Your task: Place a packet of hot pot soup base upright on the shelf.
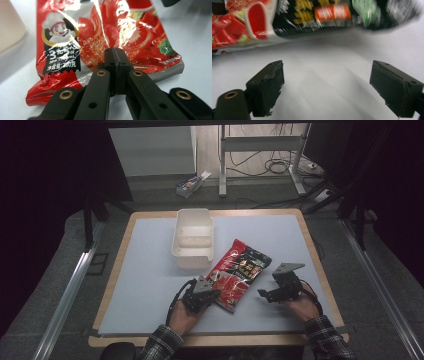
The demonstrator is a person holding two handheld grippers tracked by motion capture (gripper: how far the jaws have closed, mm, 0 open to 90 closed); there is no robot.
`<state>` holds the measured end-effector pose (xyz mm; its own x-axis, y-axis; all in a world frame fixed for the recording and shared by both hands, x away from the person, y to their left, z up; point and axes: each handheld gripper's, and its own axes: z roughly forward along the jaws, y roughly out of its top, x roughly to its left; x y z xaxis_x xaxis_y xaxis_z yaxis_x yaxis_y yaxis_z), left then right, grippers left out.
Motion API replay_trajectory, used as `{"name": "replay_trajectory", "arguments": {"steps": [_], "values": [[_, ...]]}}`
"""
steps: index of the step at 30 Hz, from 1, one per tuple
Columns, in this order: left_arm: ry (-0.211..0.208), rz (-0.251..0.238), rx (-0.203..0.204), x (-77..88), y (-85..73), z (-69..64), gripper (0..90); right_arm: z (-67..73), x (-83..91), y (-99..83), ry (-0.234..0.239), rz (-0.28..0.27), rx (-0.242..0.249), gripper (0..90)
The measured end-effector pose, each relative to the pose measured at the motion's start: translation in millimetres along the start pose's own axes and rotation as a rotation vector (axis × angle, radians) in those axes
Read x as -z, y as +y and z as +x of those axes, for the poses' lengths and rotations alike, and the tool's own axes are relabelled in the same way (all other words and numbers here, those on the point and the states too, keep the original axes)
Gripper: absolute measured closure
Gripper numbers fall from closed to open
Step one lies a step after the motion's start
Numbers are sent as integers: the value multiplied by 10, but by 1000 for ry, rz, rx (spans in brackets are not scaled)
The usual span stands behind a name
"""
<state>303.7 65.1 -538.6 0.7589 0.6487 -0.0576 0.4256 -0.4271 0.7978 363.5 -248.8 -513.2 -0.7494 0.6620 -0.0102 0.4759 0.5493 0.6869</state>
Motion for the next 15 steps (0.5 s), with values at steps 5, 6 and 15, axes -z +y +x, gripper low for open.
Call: {"name": "replay_trajectory", "arguments": {"steps": [5, 6, 15], "values": [[-3, 20, -6, -5, -39, -8, 900, -8, 37, 17, 34, -10, -10, 63], [-2, 23, -8, -6, -39, -10, 900, -1, 45, 28, 48, -11, -11, 54], [-29, 33, 20, -14, -36, 30, 900, 5, 159, 244, 135, -74, -10, 37]]}}
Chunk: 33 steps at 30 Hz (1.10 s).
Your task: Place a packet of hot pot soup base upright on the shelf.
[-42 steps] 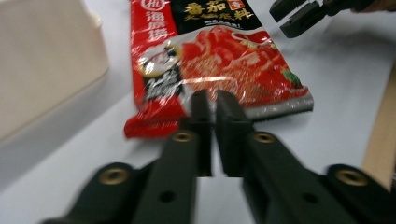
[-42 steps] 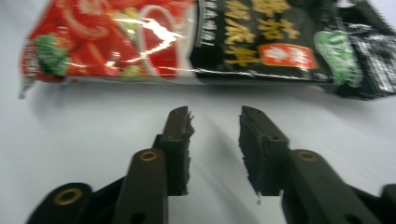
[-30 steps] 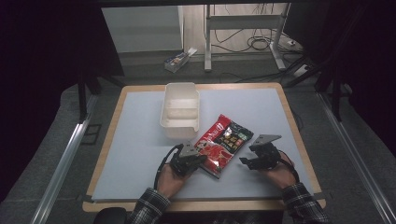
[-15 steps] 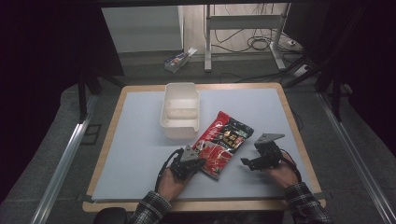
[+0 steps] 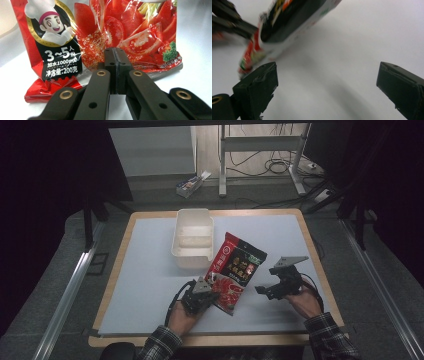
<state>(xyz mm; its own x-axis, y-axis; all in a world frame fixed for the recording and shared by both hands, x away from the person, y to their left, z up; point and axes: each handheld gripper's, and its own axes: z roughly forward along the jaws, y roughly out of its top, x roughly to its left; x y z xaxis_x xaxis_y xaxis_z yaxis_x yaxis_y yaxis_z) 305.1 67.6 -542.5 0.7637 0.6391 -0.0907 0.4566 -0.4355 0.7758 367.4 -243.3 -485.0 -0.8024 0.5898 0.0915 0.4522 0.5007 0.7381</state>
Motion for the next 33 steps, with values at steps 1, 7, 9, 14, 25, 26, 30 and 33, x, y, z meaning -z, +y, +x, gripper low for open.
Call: {"name": "replay_trajectory", "arguments": {"steps": [1, 7, 9, 14, 25, 26, 30, 33], "values": [[0, 0, -1, -1, -1, 0, 900, -1, 3, 31, 6, -8, -3, 38], [0, 4, -10, 1, 1, 4, 900, 4, -13, 281, 40, 13, -36, 1], [-7, 4, -4, 2, 1, 14, 900, -9, -26, 387, 55, 5, -46, 2], [-11, 1, -2, 5, 1, 20, 900, -30, -88, 617, 38, 20, -52, 73], [-18, 5, 8, 9, -1, 24, 900, -89, -254, 763, 164, 21, -122, 459], [-16, 5, 4, 9, -2, 21, 900, -70, -243, 775, 153, 21, -121, 487], [17, -1, -28, 13, -8, -27, 900, -59, -190, 822, 172, 22, -192, 628], [50, -3, -44, 29, -8, -63, 900, -75, -145, 837, 226, 1, -227, 688]]}}
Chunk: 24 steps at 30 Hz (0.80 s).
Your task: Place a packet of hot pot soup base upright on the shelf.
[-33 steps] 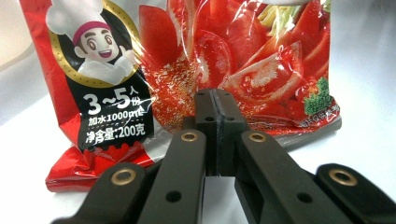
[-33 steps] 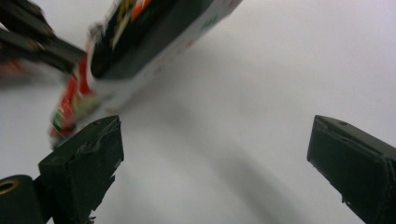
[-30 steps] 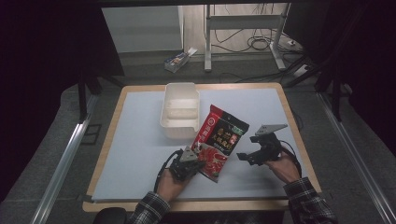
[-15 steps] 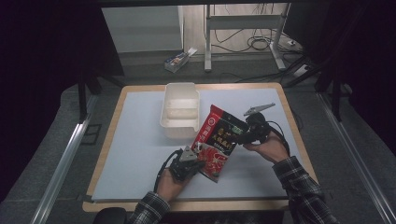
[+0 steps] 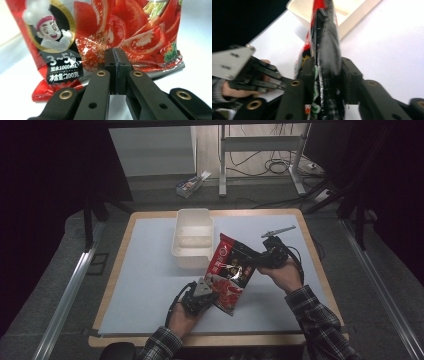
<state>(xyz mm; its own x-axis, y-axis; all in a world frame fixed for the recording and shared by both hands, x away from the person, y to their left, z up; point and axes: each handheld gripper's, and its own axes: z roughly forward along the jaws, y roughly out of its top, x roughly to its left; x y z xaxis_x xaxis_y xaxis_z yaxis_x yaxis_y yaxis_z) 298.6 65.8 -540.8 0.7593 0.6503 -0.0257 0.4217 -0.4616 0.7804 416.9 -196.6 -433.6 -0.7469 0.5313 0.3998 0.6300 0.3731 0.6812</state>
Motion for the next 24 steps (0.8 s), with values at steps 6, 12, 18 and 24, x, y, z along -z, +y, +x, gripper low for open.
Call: {"name": "replay_trajectory", "arguments": {"steps": [6, 12, 18, 24], "values": [[3, -26, 18, 89, 19, -11, 896, 5, 52, 8, -3, -2, -15, 694], [-27, -51, 56, 227, -14, -28, 705, 44, 122, 35, -10, -14, 1, 694], [-26, -76, 85, 362, -41, -3, 433, 140, 212, 99, -20, -14, 38, 694], [-13, -89, 106, 430, -89, 55, 297, 176, 308, 144, -41, -24, 51, 692]]}}
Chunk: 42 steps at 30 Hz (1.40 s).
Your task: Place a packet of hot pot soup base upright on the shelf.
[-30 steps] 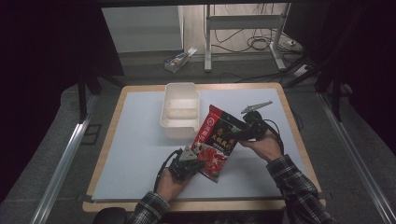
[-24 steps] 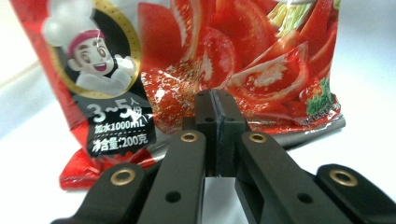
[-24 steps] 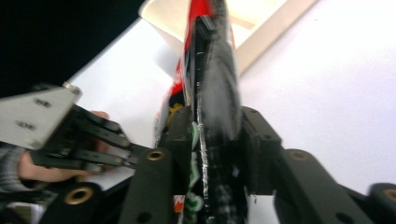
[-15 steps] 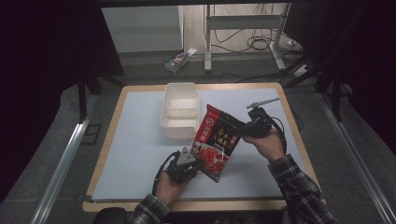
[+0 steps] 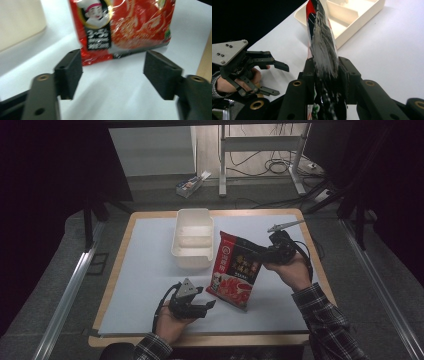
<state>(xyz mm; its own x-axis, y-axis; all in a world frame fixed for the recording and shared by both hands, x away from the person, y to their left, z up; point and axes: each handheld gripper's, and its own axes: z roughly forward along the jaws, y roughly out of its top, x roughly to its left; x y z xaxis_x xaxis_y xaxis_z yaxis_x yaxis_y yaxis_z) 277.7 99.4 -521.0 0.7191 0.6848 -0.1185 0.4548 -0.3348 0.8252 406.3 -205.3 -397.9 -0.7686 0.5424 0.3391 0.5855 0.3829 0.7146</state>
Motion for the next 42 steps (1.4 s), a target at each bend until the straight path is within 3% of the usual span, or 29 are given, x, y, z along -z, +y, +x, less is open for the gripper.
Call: {"name": "replay_trajectory", "arguments": {"steps": [5, 11, 15, 18, 20, 25, 28, 38, 42], "values": [[35, 14, 10, 81, -59, 48, 204, -38, 96, 45, -30, -16, 11, 689], [51, 21, 25, 165, -117, 93, 172, -72, 163, 102, -60, -23, 13, 688], [57, 57, 11, 192, -156, 93, 148, -108, 209, 175, -87, -30, 23, 685], [79, 66, 23, 195, -161, 76, 71, -127, 229, 211, -99, -35, 20, 684], [99, 72, 31, 202, -164, 81, 66, -146, 248, 252, -109, -45, 18, 684], [69, 65, 79, 209, -197, 117, 42, -164, 315, 413, -125, -74, 23, 683], [74, 84, 60, 177, -208, 81, 34, -158, 329, 487, -134, -93, 23, 682], [98, 88, 66, 187, -233, 102, 10, -134, 277, 746, -142, -122, 33, 680], [105, 96, 41, 180, -231, 78, 8, -121, 229, 898, -148, -140, 36, 680]]}}
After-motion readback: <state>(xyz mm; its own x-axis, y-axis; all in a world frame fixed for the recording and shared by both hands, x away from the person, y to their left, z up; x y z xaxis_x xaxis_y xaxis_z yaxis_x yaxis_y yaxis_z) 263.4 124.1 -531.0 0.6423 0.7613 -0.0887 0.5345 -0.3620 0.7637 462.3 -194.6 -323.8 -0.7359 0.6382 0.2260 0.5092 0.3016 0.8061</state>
